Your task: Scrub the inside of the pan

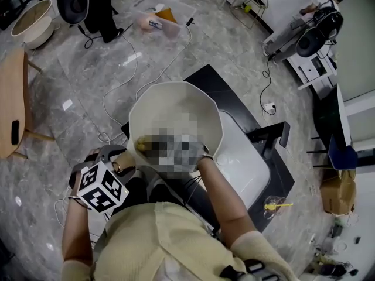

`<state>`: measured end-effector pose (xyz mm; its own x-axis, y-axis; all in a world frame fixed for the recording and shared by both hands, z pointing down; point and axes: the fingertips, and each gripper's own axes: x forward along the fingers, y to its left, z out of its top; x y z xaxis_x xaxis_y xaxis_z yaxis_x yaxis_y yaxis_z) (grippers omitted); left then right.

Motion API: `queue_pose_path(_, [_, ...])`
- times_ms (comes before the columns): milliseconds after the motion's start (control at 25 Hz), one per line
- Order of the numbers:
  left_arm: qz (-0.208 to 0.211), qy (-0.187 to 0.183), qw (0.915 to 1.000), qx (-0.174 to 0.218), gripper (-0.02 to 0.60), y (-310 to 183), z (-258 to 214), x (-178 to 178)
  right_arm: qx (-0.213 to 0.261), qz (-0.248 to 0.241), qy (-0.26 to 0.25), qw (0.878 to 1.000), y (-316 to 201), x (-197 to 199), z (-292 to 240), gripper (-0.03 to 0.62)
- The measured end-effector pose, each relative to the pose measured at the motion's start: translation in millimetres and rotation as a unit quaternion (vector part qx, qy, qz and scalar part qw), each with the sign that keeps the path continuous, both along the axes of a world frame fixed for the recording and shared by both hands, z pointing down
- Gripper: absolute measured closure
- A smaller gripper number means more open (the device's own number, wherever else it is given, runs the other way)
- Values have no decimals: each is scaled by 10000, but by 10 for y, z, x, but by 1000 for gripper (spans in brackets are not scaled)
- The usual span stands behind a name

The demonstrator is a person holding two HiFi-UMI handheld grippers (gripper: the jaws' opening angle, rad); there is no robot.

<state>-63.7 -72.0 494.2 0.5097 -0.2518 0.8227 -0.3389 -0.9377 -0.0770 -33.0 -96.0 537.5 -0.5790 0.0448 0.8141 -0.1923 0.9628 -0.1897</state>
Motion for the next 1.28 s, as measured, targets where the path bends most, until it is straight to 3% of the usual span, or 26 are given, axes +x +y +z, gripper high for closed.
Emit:
queue_pose_path(320, [-24, 11, 10000, 74, 350, -9, -4, -13, -436, -603, 457, 9962, 295, 265, 8, 549])
queue_pose_path(680, [-21, -3, 9999, 125, 351, 2, 4, -12, -941, -1084, 1105, 9835, 519, 655, 14, 551])
queue_pose_path(920, [6, -19, 9999, 117, 351, 2, 6, -4, -1160, -1291, 1968, 9650, 502, 1026, 55, 551])
queue_pose_path(1280, [-9, 29, 9999, 115, 351, 3, 15, 11, -847, -1121, 3165, 9381, 262, 1487, 195, 551])
